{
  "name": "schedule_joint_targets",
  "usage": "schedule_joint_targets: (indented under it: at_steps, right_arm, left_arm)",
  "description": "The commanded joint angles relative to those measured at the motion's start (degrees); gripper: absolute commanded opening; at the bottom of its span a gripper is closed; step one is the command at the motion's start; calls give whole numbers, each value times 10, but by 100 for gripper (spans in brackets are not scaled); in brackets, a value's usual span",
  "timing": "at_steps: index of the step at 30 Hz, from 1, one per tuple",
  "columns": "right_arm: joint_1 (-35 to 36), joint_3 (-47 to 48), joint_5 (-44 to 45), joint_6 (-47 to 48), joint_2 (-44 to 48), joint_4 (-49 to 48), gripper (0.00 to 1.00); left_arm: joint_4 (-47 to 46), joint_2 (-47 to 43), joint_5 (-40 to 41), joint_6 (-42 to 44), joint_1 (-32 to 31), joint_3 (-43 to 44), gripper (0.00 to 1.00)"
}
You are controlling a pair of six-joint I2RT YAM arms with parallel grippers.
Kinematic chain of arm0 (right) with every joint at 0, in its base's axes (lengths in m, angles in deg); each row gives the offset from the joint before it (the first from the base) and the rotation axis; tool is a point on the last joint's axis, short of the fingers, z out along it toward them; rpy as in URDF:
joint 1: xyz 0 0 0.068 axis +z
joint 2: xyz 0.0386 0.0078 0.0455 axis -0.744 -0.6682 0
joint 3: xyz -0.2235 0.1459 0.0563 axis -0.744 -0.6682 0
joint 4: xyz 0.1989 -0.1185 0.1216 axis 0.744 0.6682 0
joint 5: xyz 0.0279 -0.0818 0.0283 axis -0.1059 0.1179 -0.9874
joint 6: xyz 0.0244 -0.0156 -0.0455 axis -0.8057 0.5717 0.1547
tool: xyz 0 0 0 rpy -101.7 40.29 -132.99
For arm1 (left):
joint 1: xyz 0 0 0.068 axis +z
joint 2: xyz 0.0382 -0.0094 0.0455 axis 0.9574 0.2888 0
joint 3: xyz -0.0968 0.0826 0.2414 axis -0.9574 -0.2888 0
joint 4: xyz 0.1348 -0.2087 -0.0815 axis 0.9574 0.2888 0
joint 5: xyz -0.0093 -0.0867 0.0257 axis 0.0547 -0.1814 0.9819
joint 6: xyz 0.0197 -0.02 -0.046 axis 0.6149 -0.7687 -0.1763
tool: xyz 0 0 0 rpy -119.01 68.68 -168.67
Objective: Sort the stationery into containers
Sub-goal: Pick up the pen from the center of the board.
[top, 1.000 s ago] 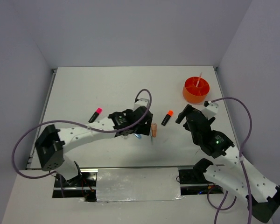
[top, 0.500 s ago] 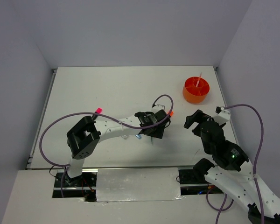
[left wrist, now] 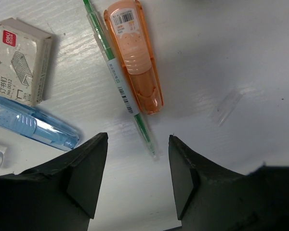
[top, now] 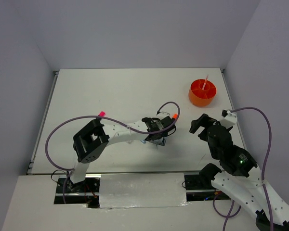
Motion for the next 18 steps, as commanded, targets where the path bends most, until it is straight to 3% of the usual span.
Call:
schedule_joint_targets:
  at_steps: [1, 18]
  right_arm:
    - [-1, 7, -4, 6, -8, -7, 100]
    - [0, -5, -19, 7, -9, -18, 100]
  left_arm:
    - [-7, 17, -9, 0, -3, -4, 65]
    - [-23, 37, -6, 13, 21, -19, 56]
